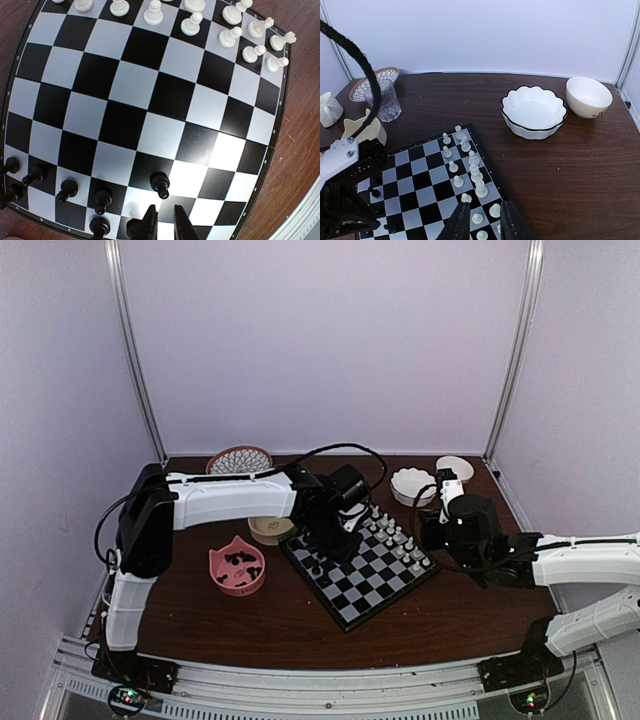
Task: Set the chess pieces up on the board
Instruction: Place the pawn on the chessboard.
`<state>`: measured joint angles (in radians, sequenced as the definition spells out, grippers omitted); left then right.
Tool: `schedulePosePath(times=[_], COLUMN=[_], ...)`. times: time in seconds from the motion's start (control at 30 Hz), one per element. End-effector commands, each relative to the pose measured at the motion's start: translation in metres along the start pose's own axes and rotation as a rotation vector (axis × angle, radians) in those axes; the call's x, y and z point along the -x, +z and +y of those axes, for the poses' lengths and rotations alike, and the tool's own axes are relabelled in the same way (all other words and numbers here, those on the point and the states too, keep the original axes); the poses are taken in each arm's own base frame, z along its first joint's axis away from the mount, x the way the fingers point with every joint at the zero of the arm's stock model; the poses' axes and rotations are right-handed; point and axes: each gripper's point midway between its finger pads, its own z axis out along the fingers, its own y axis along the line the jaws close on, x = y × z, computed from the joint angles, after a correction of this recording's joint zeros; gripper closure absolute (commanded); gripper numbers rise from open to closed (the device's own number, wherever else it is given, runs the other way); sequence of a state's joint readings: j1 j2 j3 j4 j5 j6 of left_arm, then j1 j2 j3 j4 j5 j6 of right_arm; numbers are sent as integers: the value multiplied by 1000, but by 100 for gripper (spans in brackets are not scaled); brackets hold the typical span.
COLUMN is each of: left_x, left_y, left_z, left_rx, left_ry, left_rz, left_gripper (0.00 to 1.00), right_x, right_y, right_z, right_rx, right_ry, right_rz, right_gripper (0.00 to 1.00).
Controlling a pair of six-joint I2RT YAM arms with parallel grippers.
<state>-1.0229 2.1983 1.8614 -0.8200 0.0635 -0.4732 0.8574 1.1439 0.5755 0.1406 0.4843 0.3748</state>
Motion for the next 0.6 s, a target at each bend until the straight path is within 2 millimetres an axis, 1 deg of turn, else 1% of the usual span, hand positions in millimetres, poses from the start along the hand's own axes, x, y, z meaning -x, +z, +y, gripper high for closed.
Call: schedulePosePath(times=[0.0, 0.1, 0.2, 0.3, 0.4, 0.43, 0.47, 0.5, 0.57], left_x=[6, 7, 11, 17, 19, 19, 21, 16, 12], left_y=[-1, -3, -15, -40, -68, -78, -92, -97, -113], left_z=[-6, -6, -5, -1, 9, 13, 20, 28, 45], left_rx=[-16, -13, 2, 25, 65, 76, 93, 112, 140], left_ry=[14, 12, 15, 10, -7, -15, -24, -34, -69], left_rz=[-7, -8, -17, -65, -119, -137, -169, -177, -226], left_gripper=[85, 81, 81, 80, 78, 78, 77, 77, 78], right_x=[3, 4, 3, -1, -9, -13, -20, -24, -34], right_y=[-1, -1, 0, 4, 11, 13, 16, 19, 22], right_z=[-4, -3, 8, 26, 47, 55, 64, 74, 92], right_rx=[-12, -2, 56, 136, 214, 247, 285, 324, 400], right_ry=[27, 27, 11, -19, -57, -68, -83, -96, -118], right_rz=[-18, -16, -3, 28, 85, 103, 132, 157, 206], right_gripper=[76, 76, 76, 76, 76, 76, 76, 75, 74])
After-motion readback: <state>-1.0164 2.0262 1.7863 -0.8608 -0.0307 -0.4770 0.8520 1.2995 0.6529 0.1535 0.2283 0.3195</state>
